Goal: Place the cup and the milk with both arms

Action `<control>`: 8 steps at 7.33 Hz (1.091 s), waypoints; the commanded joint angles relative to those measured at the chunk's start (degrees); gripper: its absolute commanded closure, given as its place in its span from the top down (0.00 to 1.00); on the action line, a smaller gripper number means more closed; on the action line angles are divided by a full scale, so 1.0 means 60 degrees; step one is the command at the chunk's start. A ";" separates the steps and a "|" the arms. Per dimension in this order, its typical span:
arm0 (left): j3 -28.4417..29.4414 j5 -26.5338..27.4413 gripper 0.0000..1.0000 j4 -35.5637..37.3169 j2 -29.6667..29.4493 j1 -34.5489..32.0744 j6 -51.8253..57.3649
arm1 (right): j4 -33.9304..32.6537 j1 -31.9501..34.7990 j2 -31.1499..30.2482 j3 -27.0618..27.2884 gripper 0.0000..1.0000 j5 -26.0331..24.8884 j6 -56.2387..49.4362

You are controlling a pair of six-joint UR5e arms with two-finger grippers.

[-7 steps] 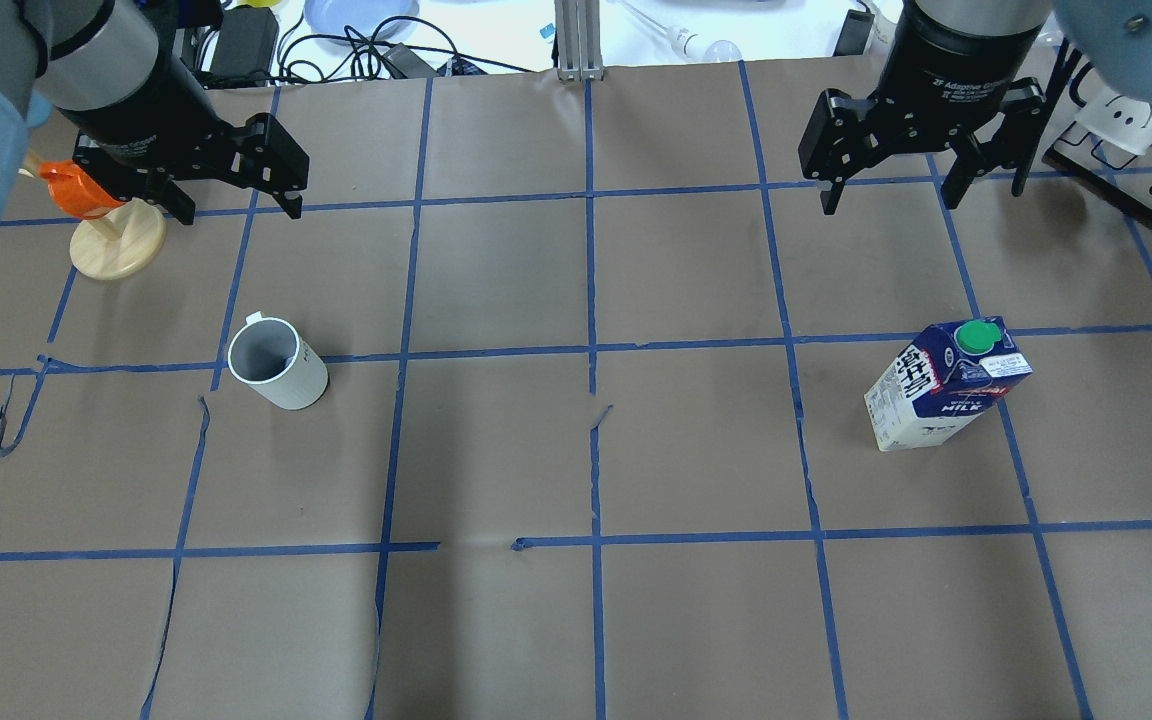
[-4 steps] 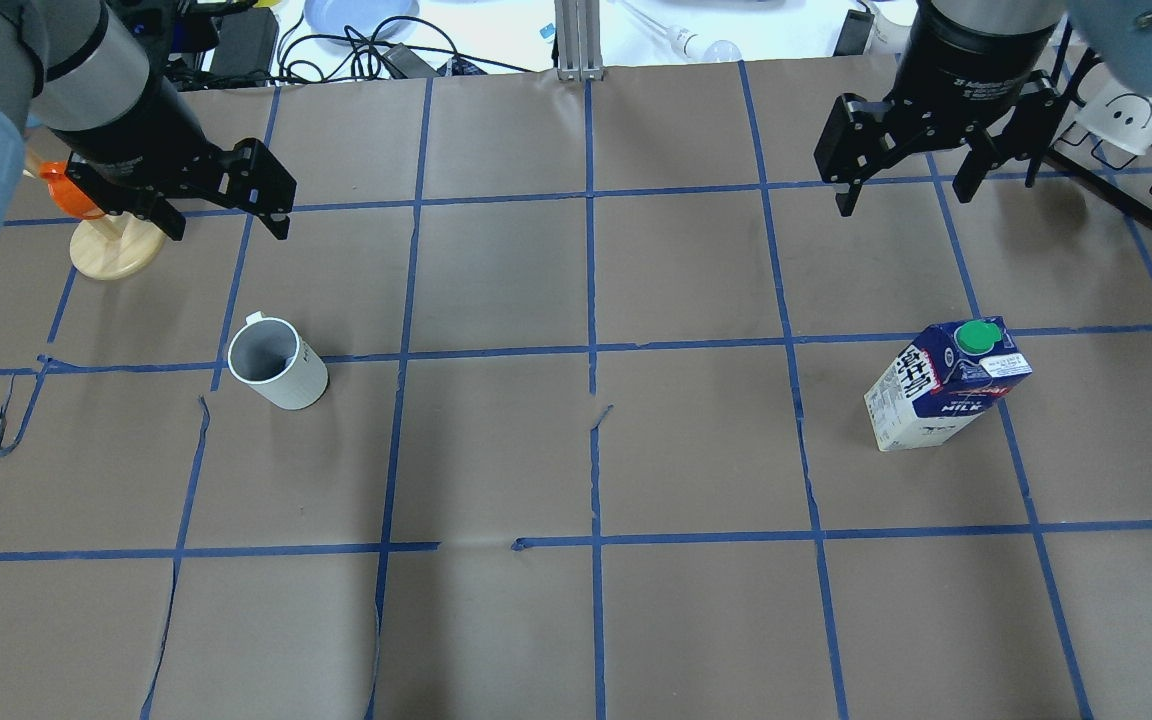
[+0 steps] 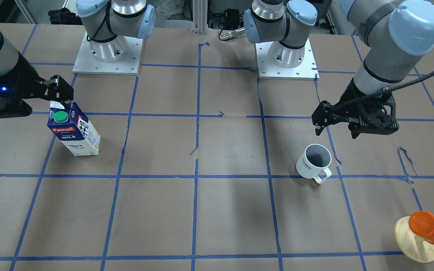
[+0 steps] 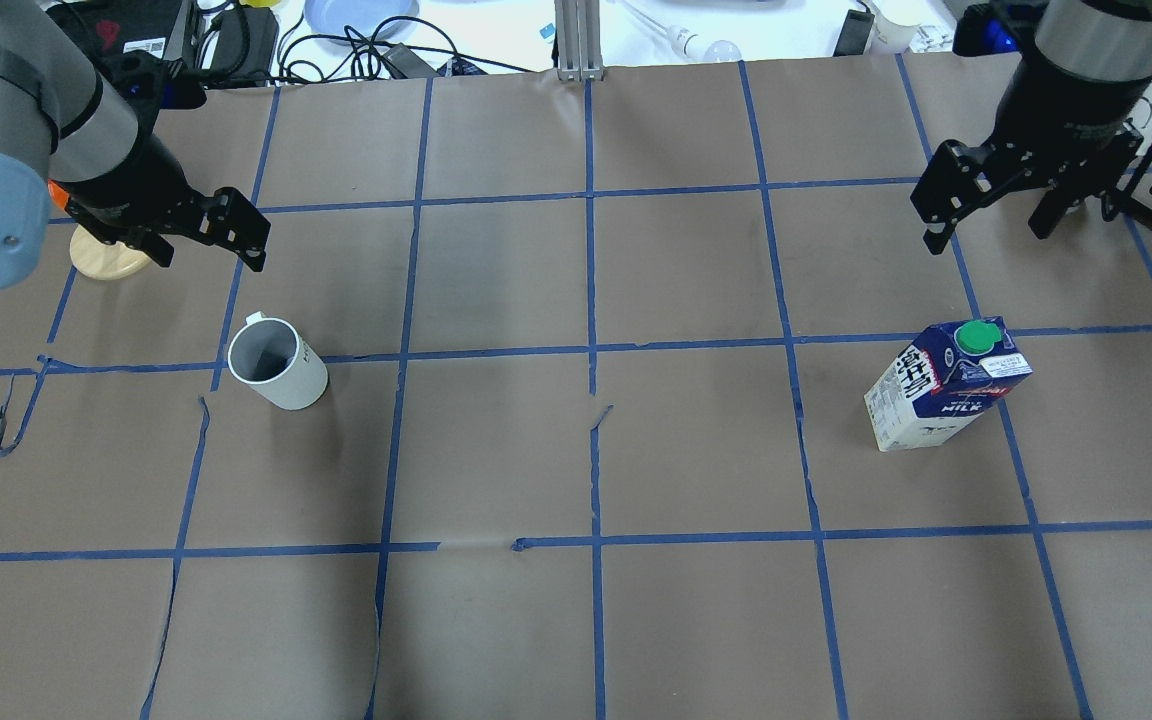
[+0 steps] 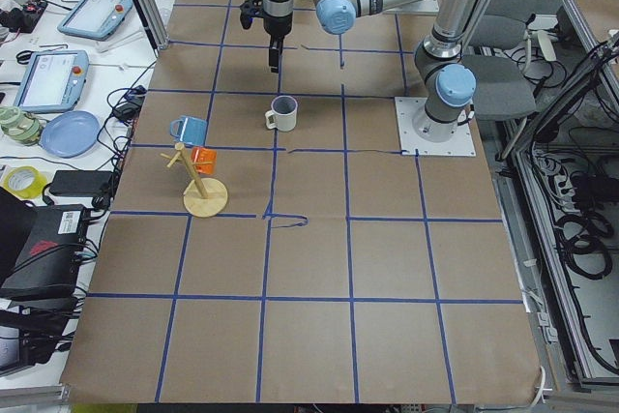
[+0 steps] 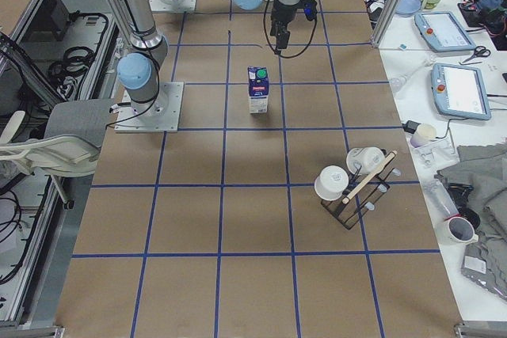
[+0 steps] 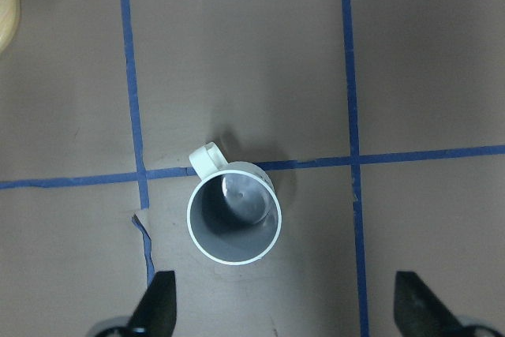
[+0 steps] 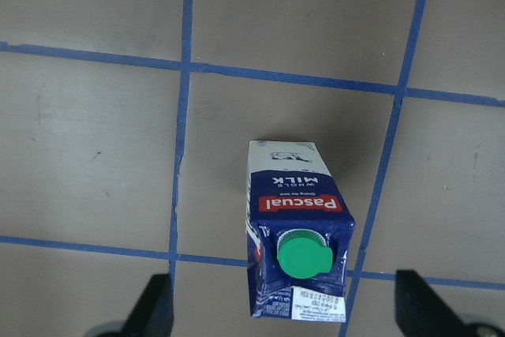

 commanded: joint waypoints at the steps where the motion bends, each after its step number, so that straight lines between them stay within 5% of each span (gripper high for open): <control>1: -0.0436 -0.0056 0.96 0.0292 -0.0427 0.0710 0.0267 | -0.0647 -0.0227 0.0028 0.0926 1.00 -0.0011 -0.0181; 4: -0.1123 -0.0057 0.96 0.1328 -0.0983 0.0903 0.0342 | -0.1247 -0.0505 0.0014 0.2261 1.00 -0.0363 -0.0226; 7: -0.1669 -0.0027 0.95 0.1978 -0.1320 0.1006 0.0401 | -0.1425 -0.0505 0.0057 0.2498 0.99 -0.0363 -0.0211; 8: -0.1713 -0.0100 0.90 0.1934 -0.1452 0.0991 0.0371 | -0.1629 -0.0505 0.0188 0.2498 0.85 -0.0392 -0.0225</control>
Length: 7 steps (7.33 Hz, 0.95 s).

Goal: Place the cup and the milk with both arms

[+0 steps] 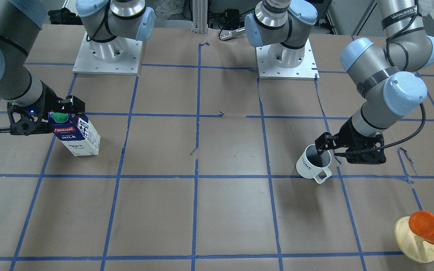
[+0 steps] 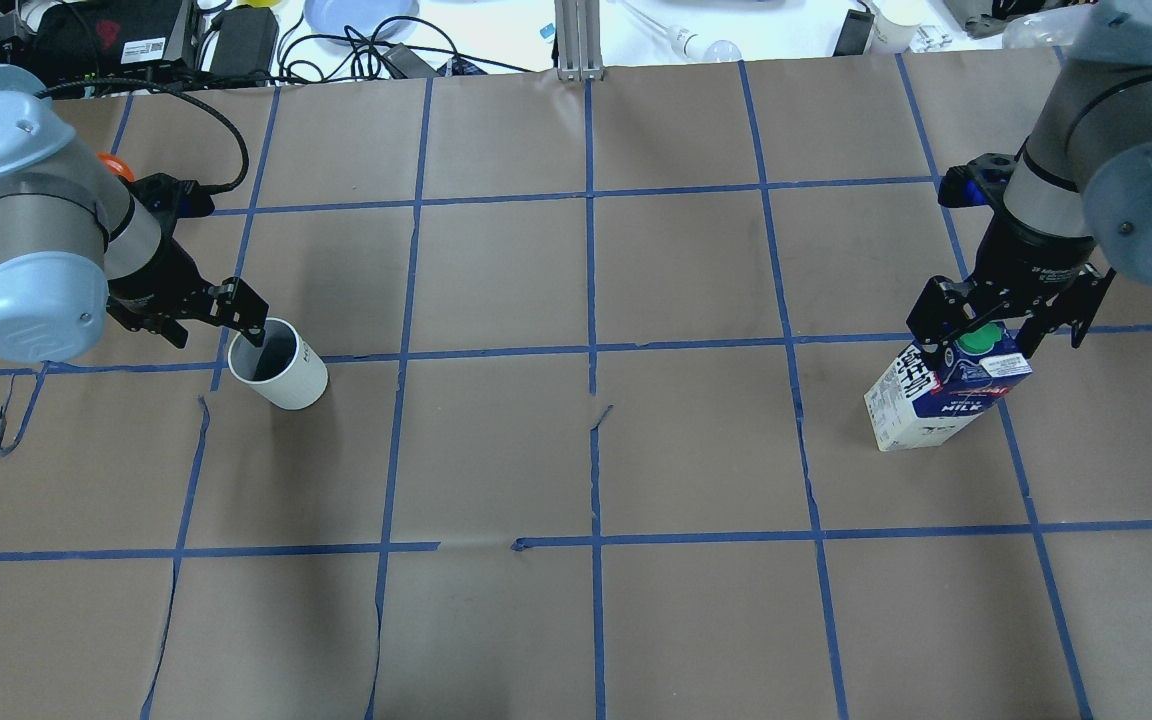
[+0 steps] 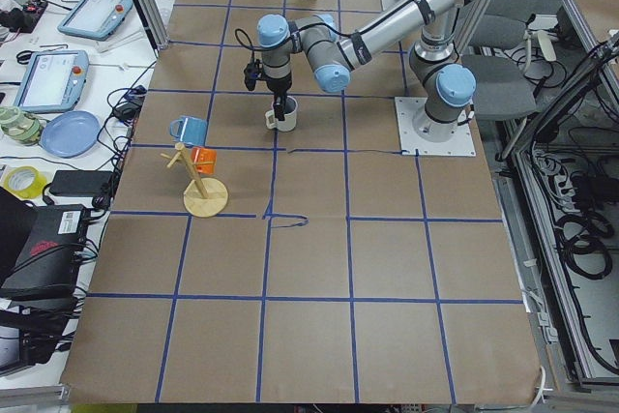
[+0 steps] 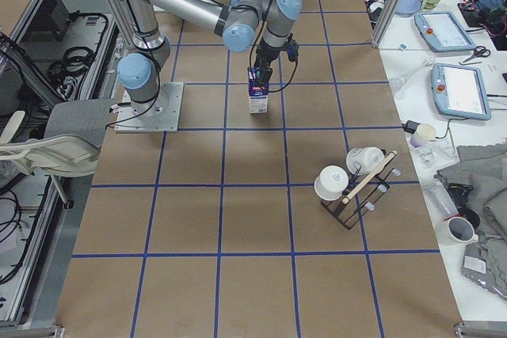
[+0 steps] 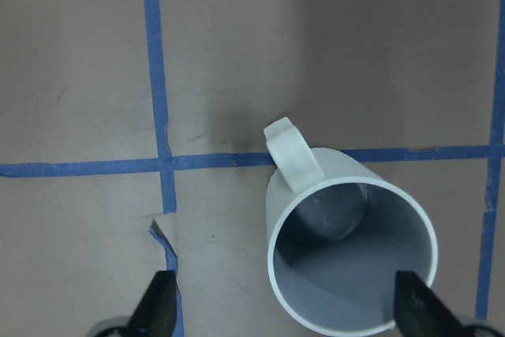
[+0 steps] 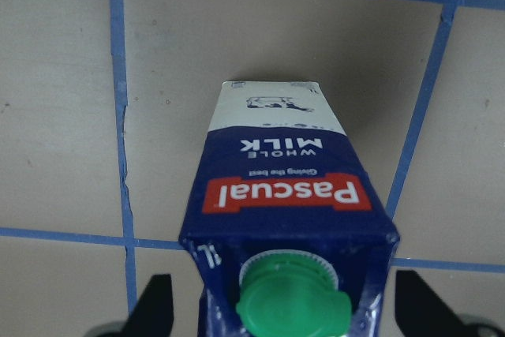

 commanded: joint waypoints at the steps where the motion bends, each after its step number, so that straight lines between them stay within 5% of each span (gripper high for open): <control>1: -0.0249 -0.0036 0.79 0.0070 -0.0265 0.0003 0.0049 | -0.0220 -0.0001 0.0131 0.0021 0.76 -0.0023 0.0004; 2: -0.0222 0.0052 0.62 0.0215 -0.0353 0.0017 0.0093 | -0.0220 -0.0001 0.0131 0.0021 0.70 -0.0009 0.0005; 4: -0.0207 0.0082 0.00 0.0436 -0.0398 0.0017 0.0195 | -0.0234 -0.0001 0.0131 0.0021 0.62 -0.0009 0.0034; 7: -0.0192 0.0053 0.00 0.0509 -0.0355 0.0017 0.0167 | -0.0205 -0.0001 0.0087 -0.0256 0.62 -0.0388 0.0121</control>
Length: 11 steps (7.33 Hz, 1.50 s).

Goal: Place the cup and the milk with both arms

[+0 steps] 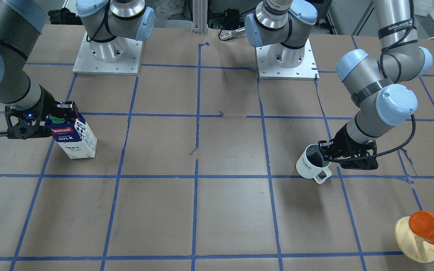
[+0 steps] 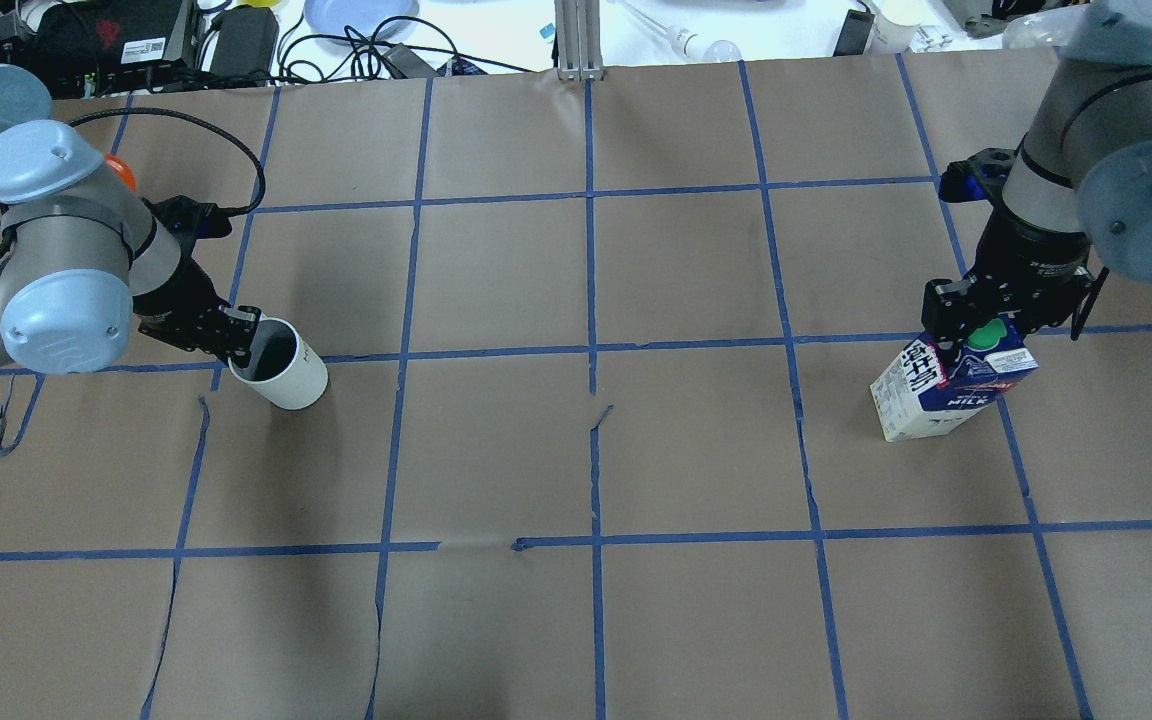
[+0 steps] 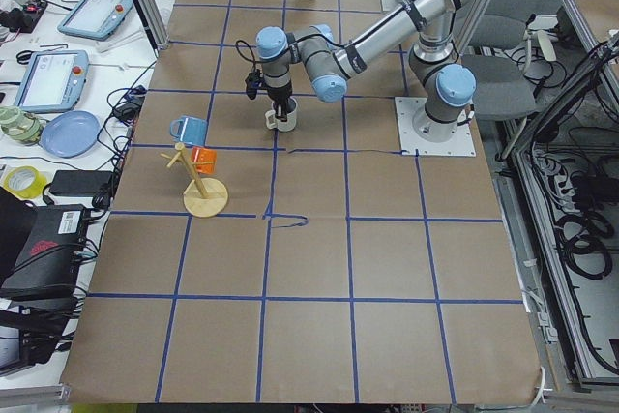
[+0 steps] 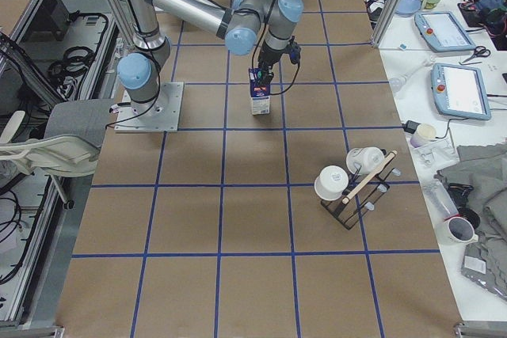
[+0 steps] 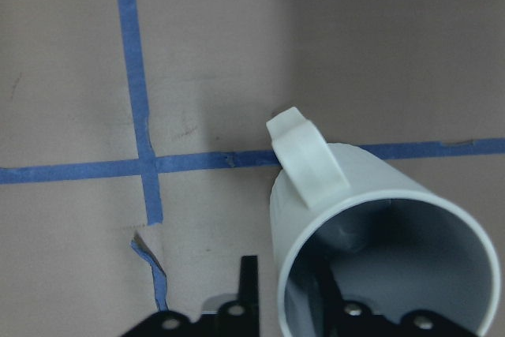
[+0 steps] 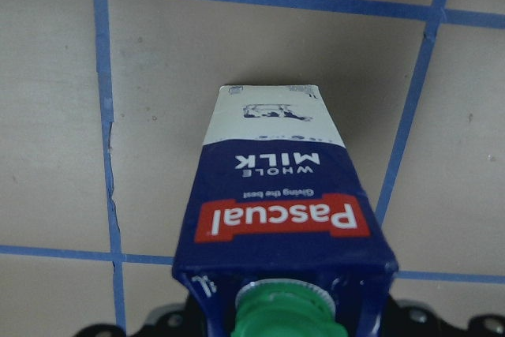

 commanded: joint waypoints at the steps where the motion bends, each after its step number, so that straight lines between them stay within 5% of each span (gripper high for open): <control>1: 0.0056 0.0017 0.00 0.0156 0.0119 -0.0005 -0.0034 | 0.0083 0.0073 0.0016 -0.0411 0.63 -0.0114 0.0144; 3: 0.1004 -0.0128 0.00 -0.1224 0.0513 -0.0530 -0.0978 | 0.0172 0.0364 0.0118 -0.0778 0.63 0.0396 0.0627; 5: 0.1811 -0.0274 0.00 -0.1483 0.0238 -0.2252 -0.2852 | 0.0172 0.1560 0.0163 -0.0998 0.63 0.0575 0.2216; 7: 0.1887 -0.1619 0.00 -0.1119 -0.0142 -0.3573 -0.4832 | 0.0158 0.2895 0.0177 -0.1131 0.63 0.0909 0.3990; 11: 0.1873 -0.1667 0.00 0.0507 -0.1211 -0.5204 -0.6550 | -0.0004 0.4188 0.0513 -0.1131 0.63 0.1425 0.5549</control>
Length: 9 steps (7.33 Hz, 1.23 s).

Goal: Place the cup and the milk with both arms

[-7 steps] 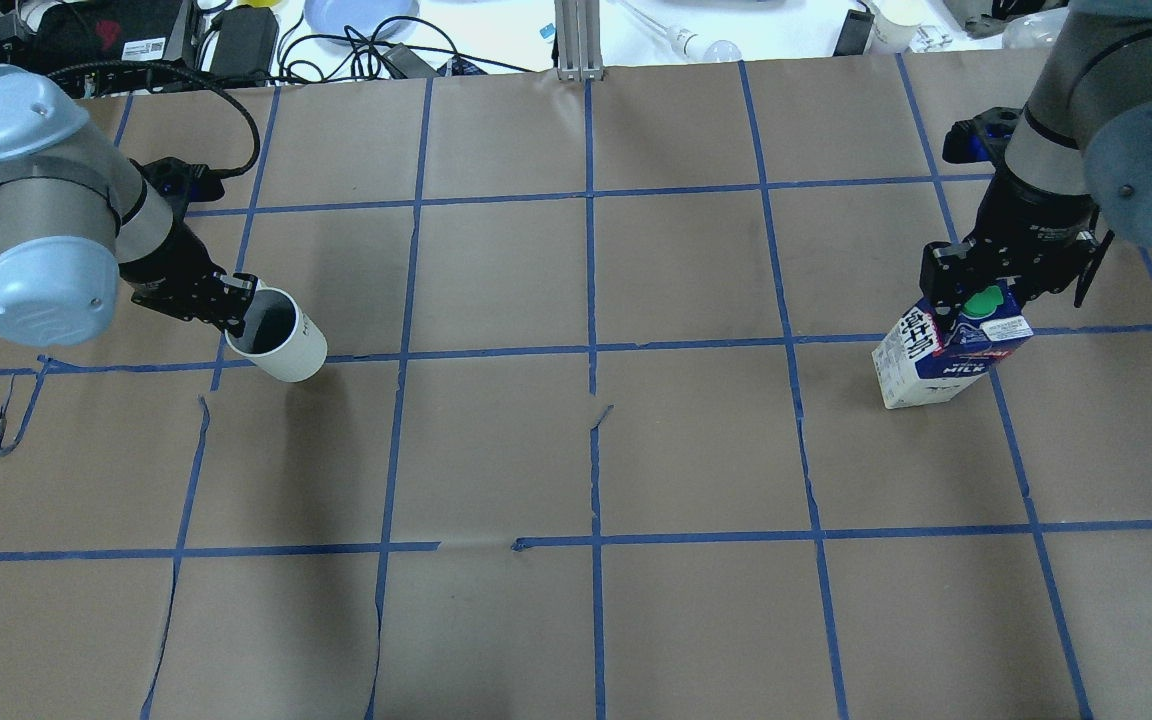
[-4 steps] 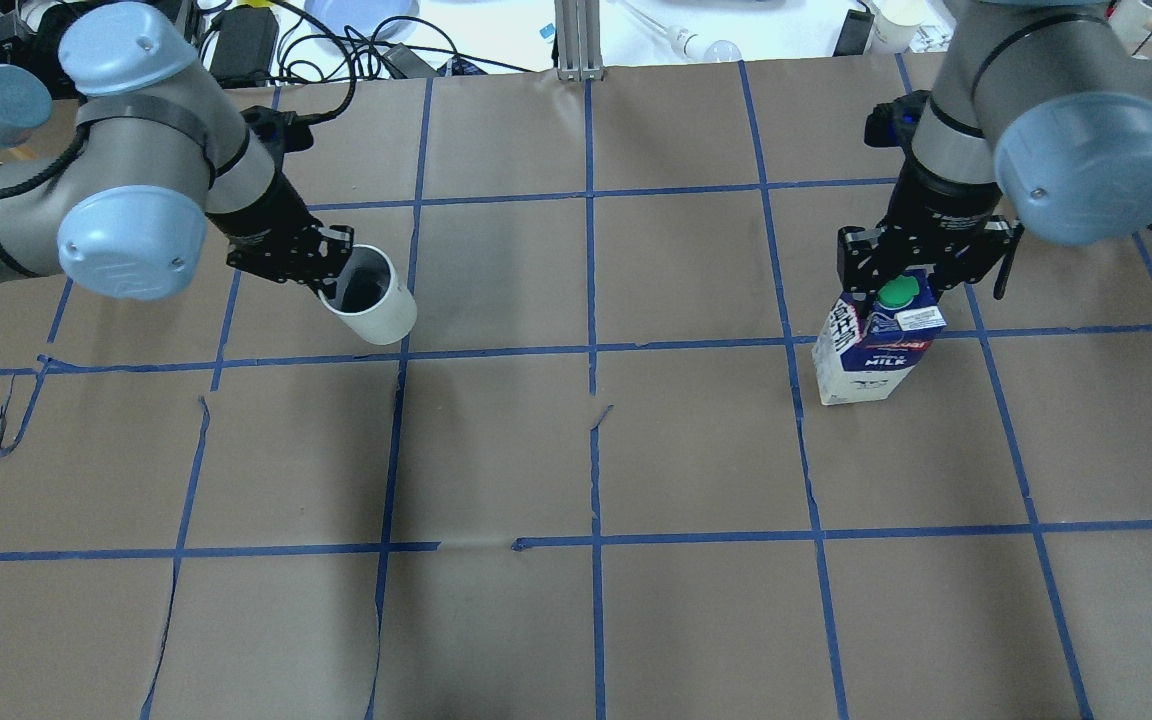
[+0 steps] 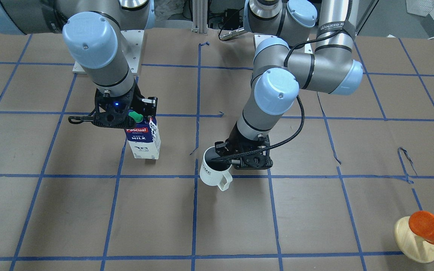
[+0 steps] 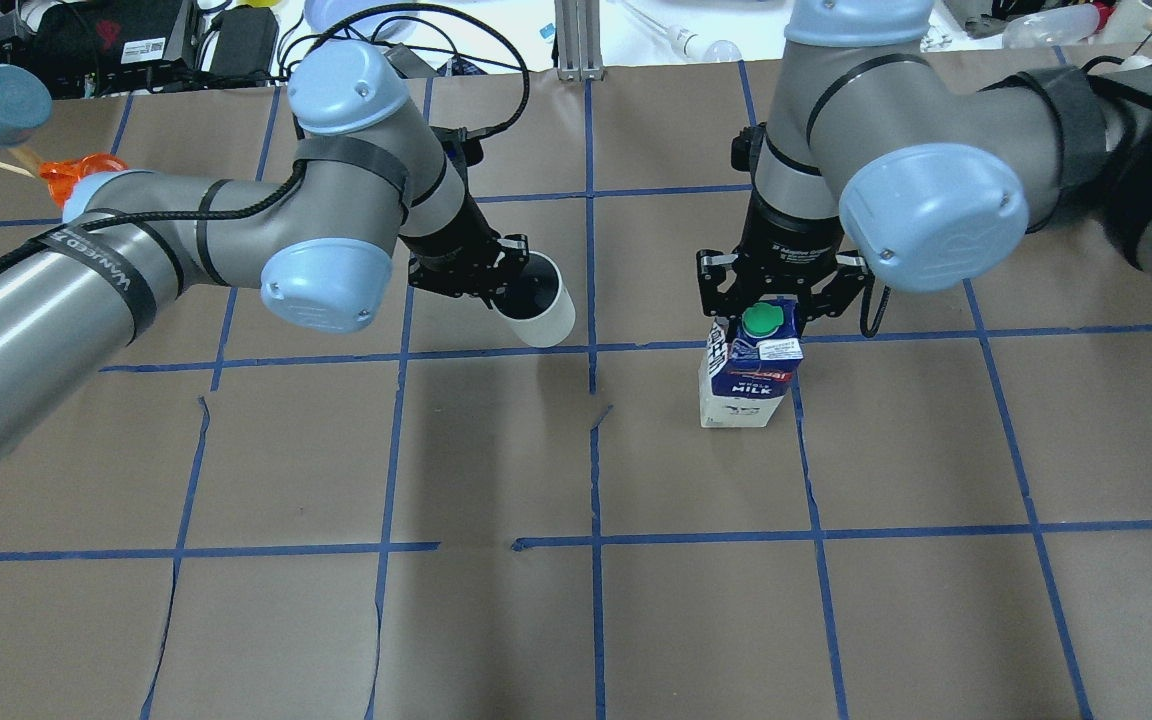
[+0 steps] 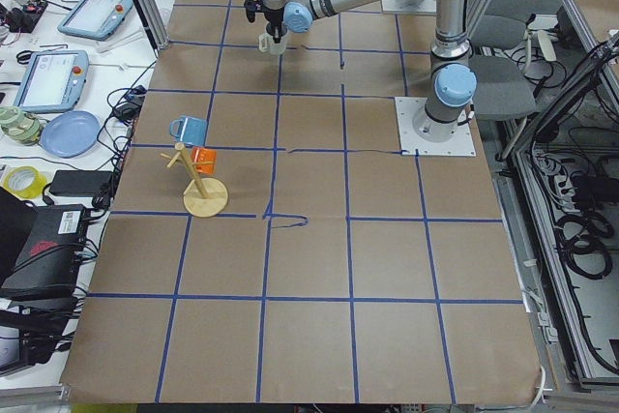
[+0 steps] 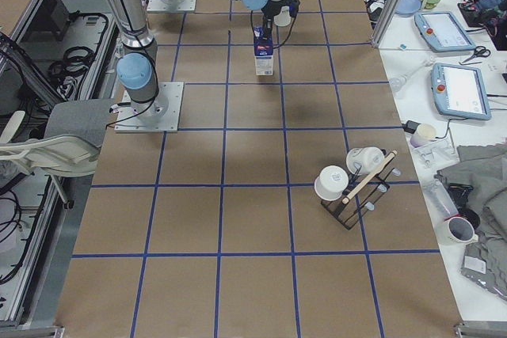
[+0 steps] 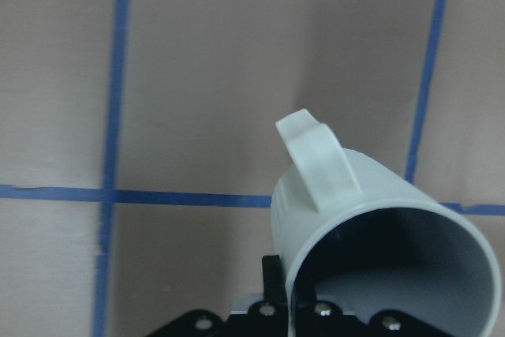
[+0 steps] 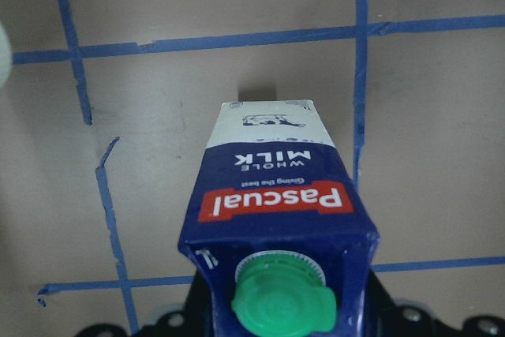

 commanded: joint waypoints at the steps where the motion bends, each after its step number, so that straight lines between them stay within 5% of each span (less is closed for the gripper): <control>1: -0.0039 -0.0009 0.00 0.0309 -0.0530 -0.0441 -0.0363 | -0.0046 0.0326 0.0176 0.0005 0.63 0.0052 0.0337; 5: -0.0229 0.0078 0.00 0.0133 -0.0504 -0.0837 -0.0393 | -0.0075 0.0327 0.0278 -0.0213 0.63 0.0066 0.0366; 6: -0.0317 0.0064 0.84 0.0133 -0.0532 -0.0838 -0.0451 | -0.0061 0.0327 0.0453 -0.0461 0.63 0.0066 0.0410; 7: -0.0347 0.0064 0.97 0.0148 -0.0460 -0.0823 -0.0582 | -0.0061 0.0327 0.0571 -0.0725 0.63 0.0139 0.0410; 9: -0.0215 0.0151 1.00 -0.0128 -0.0008 -0.0227 0.0042 | -0.0046 0.0327 0.0879 -0.1107 0.63 0.0169 0.0483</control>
